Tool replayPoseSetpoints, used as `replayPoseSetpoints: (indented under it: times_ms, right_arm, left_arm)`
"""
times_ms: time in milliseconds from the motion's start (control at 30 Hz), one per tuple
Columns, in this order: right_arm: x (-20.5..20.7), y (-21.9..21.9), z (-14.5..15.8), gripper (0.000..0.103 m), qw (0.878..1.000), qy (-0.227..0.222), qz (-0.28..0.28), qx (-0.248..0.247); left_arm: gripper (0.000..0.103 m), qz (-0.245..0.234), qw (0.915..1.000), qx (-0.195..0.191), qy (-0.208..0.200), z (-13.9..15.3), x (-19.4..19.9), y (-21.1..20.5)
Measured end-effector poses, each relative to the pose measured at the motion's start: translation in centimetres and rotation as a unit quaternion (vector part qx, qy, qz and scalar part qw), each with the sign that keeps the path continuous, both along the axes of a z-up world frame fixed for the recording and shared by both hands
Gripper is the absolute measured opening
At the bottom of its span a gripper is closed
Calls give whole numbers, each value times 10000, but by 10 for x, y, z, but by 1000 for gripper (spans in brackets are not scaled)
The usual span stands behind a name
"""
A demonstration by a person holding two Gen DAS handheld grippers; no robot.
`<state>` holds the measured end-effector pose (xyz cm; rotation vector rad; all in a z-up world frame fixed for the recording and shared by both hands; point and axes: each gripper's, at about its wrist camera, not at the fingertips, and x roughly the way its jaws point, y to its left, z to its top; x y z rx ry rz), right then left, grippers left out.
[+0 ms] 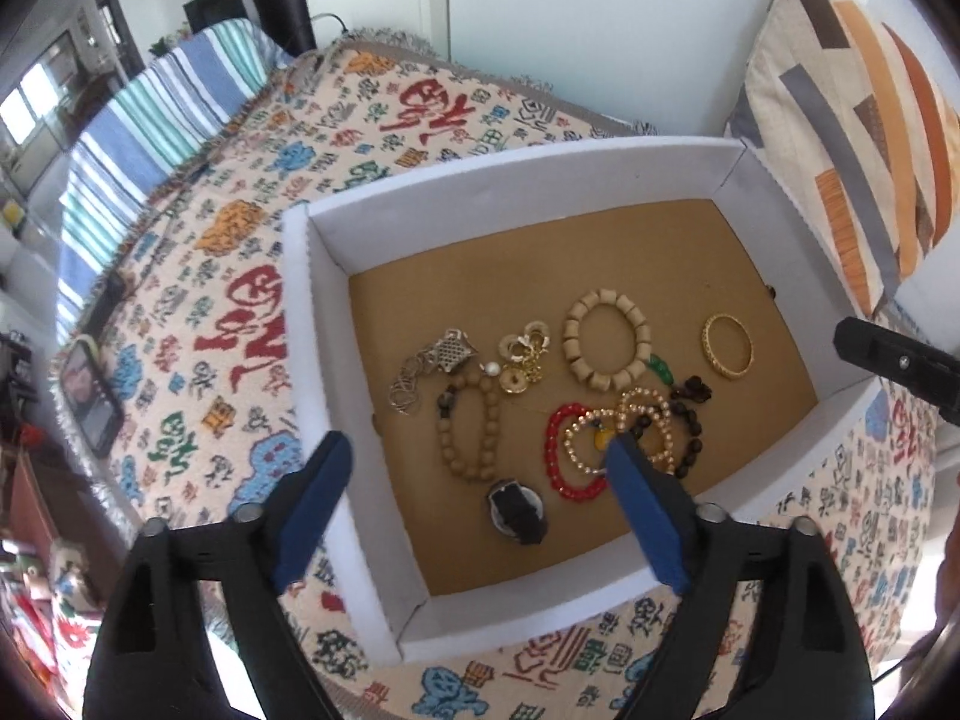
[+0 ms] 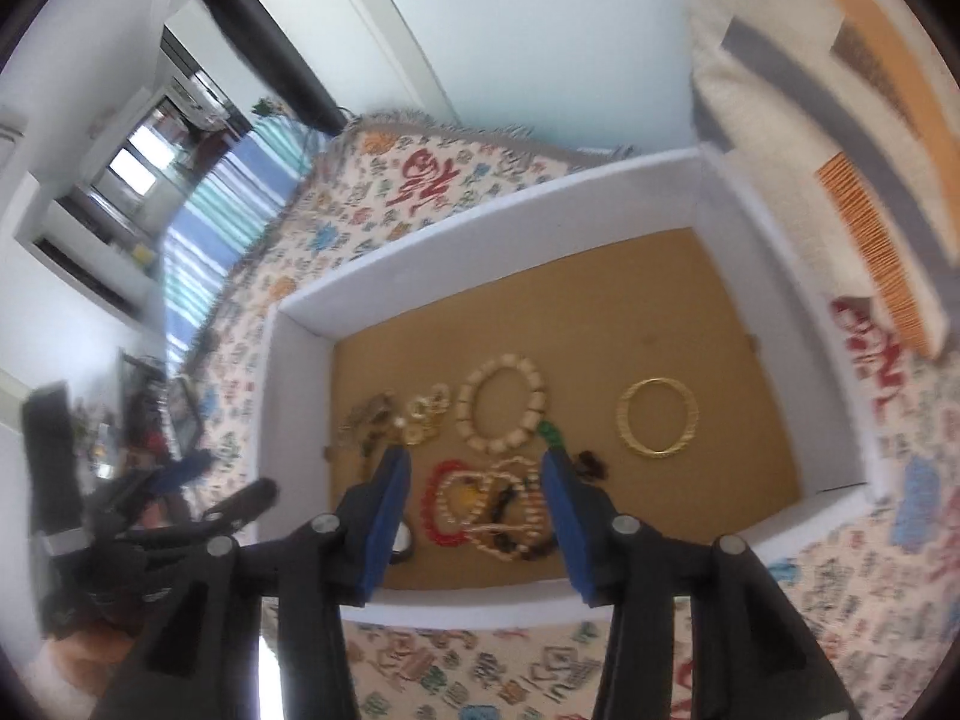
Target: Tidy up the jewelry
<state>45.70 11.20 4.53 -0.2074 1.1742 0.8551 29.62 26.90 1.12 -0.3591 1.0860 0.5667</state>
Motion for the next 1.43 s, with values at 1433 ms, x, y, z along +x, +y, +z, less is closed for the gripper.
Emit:
replayPoseSetpoints:
  times_ms: [1433]
  right_arm:
    - [-80, -15, 29, 76, 9913, -1080, 243, -707]
  left_arm:
    - [99, 652, 9978, 92, 57, 41, -49, -44]
